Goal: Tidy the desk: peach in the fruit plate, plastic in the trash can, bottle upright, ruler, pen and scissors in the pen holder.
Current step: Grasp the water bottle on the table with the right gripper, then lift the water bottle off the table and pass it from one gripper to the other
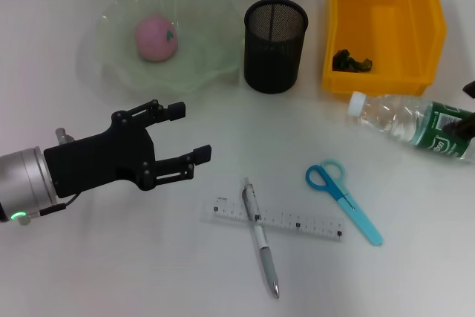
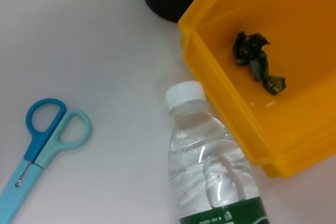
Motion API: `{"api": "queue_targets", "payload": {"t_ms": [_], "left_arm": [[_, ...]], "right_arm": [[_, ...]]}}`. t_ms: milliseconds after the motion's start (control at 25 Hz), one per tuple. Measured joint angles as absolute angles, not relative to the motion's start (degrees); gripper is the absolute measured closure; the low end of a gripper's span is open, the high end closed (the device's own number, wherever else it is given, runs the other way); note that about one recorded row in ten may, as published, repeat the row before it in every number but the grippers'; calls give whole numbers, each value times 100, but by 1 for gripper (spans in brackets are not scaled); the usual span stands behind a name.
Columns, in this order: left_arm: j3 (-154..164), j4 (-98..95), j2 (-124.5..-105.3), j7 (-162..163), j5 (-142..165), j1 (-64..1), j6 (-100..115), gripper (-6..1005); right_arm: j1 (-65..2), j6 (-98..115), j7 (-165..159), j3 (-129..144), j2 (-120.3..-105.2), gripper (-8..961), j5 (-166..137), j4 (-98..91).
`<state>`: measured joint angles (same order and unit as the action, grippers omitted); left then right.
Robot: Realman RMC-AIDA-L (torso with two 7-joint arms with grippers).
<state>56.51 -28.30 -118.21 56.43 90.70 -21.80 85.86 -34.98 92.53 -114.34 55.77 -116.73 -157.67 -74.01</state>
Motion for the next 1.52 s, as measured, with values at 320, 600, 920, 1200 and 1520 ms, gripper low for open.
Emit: {"api": "queue_targets", "payload": {"t_ms": [320,600,920,1200,1520], "left_arm": [[5651,-2830,-11830,5640,9070,-2180,8570,164],[5651,-2830,-11830,5616,9070,-2169,8569,165],[5651,-2830,-11830,5607,9070,-2162,8569,164],[5651,-2830,-11830,5620,9070,-2160,8569,164],[5637,-2830,-11830,5614,9070,-2153,8570,164]], "right_arm": [[-3605,8758,-11426,5670,-11686,132,-15779,-6789],[-3629,8268,-11409,5856,-11805,133,-15812,-6367],[-3657,7964,-11412,6025,-11848,134,-15833,-5987],[-3496,8016,-11442,6189,-11911,135,-15846,-6294],[-3375,8032,-11477,6465,-11913,160,-15952,-6403]]}}
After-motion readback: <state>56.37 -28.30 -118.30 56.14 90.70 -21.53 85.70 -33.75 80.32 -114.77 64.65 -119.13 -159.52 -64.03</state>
